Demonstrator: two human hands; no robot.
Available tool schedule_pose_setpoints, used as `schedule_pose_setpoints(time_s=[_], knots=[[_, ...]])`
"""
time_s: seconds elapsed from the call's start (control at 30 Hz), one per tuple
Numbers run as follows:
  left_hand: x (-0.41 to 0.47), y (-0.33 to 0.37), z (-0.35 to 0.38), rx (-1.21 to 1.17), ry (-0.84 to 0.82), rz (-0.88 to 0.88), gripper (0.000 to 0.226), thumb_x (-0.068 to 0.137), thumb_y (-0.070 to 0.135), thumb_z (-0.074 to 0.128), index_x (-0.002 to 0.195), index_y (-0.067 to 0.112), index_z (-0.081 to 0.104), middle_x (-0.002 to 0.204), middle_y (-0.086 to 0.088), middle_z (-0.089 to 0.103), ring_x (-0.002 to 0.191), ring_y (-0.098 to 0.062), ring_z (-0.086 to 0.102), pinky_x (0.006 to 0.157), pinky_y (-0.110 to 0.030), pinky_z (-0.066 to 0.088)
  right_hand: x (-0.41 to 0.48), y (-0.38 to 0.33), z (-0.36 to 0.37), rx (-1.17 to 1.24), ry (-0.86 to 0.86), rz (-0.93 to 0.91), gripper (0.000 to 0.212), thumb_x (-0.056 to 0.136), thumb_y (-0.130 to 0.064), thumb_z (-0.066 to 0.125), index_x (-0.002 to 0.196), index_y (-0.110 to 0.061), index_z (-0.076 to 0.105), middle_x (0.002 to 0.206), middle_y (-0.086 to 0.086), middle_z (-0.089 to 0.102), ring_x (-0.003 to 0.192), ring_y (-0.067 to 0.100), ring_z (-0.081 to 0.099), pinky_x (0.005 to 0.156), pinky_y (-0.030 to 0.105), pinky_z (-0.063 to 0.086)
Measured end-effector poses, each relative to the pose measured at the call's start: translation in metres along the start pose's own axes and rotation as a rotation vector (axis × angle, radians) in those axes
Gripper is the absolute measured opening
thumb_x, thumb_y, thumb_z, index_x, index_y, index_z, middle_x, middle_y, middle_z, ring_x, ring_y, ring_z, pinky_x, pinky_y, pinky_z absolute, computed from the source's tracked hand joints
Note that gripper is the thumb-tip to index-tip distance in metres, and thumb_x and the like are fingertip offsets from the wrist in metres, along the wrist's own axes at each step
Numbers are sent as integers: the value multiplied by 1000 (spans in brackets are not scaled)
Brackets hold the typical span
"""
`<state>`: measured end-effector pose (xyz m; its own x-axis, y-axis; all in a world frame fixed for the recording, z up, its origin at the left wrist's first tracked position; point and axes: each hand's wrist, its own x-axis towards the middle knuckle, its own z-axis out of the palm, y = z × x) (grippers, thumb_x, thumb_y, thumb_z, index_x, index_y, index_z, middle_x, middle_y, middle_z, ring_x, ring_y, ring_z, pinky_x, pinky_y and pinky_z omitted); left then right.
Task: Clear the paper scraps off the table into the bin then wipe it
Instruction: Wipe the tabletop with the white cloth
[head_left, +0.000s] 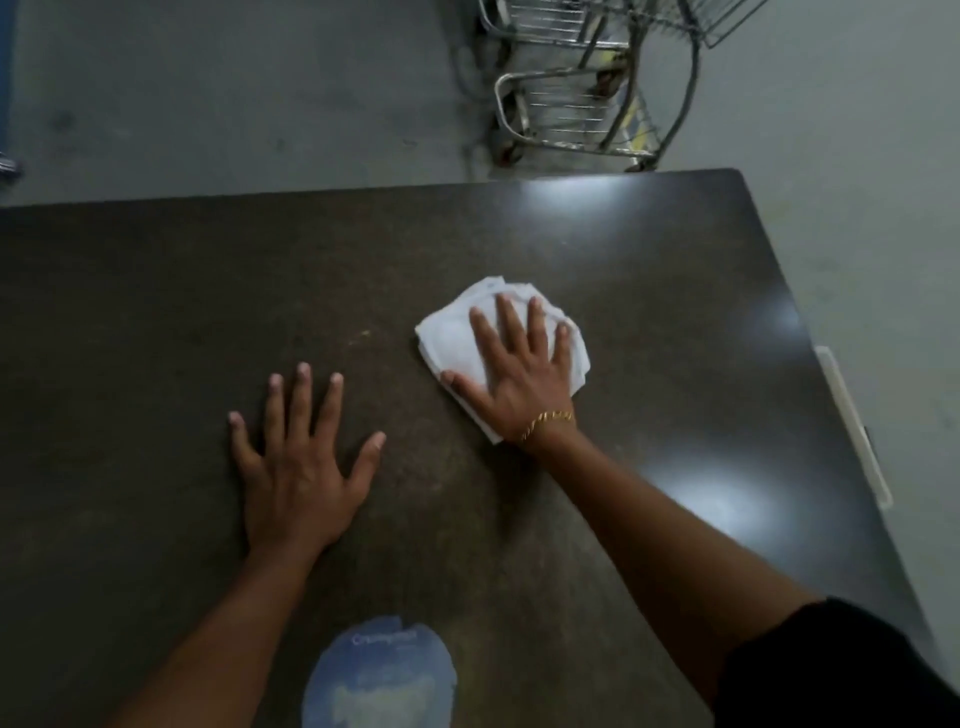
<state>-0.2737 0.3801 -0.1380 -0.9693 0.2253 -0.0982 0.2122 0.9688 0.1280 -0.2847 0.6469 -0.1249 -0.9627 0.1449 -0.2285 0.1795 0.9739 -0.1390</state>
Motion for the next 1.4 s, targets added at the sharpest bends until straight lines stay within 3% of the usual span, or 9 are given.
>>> schedule_pose_setpoints(time_s=[0.3,0.43,0.5,0.57,0.63,0.77,0.83,1.13,1.4], knots=[[12,57,-16,-115,5,48,78,97,65,31,159,17,32,170,-12,20,158,-35,12,119,-71,11,-257,43,38,0,-81,171,89,93,-82,29,164,-34,5,172,3,-8,157,37,-10,121,66,2],[38,125,-14,-142,-73,87,76,100,67,30,164,27,19,174,-6,6,160,-29,1,121,-68,4,-349,50,62,-105,-42,209,96,84,-80,51,161,-29,27,172,6,11,157,39,8,116,71,19],[45,139,-4,-123,-102,21,77,100,69,25,164,27,16,174,-4,4,160,-29,-1,121,-70,4,-355,49,56,-62,-16,289,110,69,-73,71,158,-51,10,169,-16,-14,157,17,-16,125,54,-5],[44,142,5,-66,-56,2,77,100,67,25,164,25,20,173,-7,10,159,-31,5,120,-72,7,-336,44,47,103,-58,398,117,56,-67,73,142,-72,-6,155,-32,-34,145,-3,-33,119,32,-26],[42,142,10,-58,1,6,75,100,65,28,162,23,26,171,-9,18,158,-33,12,119,-72,11,-319,44,45,228,8,440,108,48,-74,53,142,-76,-2,161,-35,-16,152,0,-16,124,36,-15],[42,143,12,-41,35,2,76,97,65,28,161,24,31,170,-9,22,158,-32,16,119,-70,13,-296,67,53,-86,5,254,91,84,-83,35,161,-36,20,172,3,9,157,37,8,121,62,8],[42,143,12,-25,35,-4,75,97,65,29,161,24,32,170,-9,22,158,-32,17,120,-69,13,-251,78,45,-46,-21,230,90,88,-82,29,159,-26,30,169,13,19,153,46,19,116,68,17],[44,145,12,9,64,-14,77,93,63,40,159,24,37,170,-9,25,157,-32,21,119,-69,13,29,88,-20,13,-12,113,88,88,-85,12,162,-38,7,173,3,0,157,38,-6,122,65,2],[45,143,15,2,100,-13,77,93,65,43,159,26,38,170,-6,26,157,-31,22,118,-69,17,192,77,-53,58,6,142,84,90,-83,23,161,-40,9,172,1,-3,157,34,-13,121,65,-8]])
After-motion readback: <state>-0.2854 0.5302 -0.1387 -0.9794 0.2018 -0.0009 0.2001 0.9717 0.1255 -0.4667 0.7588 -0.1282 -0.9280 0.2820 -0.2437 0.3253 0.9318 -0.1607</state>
